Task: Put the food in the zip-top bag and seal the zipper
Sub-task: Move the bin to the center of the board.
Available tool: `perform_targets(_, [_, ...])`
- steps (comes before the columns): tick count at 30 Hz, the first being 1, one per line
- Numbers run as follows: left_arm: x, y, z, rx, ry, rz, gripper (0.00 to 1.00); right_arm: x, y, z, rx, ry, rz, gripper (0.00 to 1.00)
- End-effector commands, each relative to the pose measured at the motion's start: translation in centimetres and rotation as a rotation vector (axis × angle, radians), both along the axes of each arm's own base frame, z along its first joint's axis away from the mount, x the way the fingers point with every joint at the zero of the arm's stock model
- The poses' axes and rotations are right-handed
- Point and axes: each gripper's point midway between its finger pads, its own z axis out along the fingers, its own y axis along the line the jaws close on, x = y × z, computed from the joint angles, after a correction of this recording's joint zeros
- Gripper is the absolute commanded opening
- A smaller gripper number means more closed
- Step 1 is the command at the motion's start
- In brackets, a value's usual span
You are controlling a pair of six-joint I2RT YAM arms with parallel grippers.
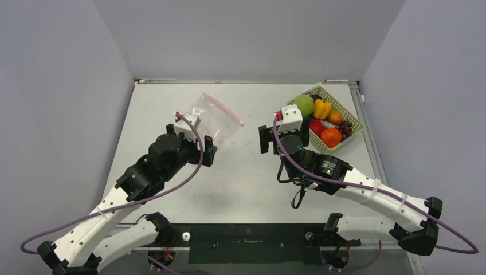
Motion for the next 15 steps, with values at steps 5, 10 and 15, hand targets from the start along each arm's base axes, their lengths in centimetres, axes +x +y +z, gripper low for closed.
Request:
perform_targets(5, [-0.4,-0.2,2.0,-0.038,-0.034,-0.026,0.96,-0.3,-2.1,1.4,-0.030,-0.028,-0.047,0.90])
perform_targets(10, [-0.6,-0.2,2.3,-0.048,-0.043,-0.032,0.96,0.0,-4.0,1.3,-0.127,-0.039,-0.122,0.90])
perform_targets(15, [-0.8,-0.3,2.5,-0.055,-0.051,-0.044,0.96,0.6,-5.7,1.0,-0.180,-0.041,-0.171,0.90])
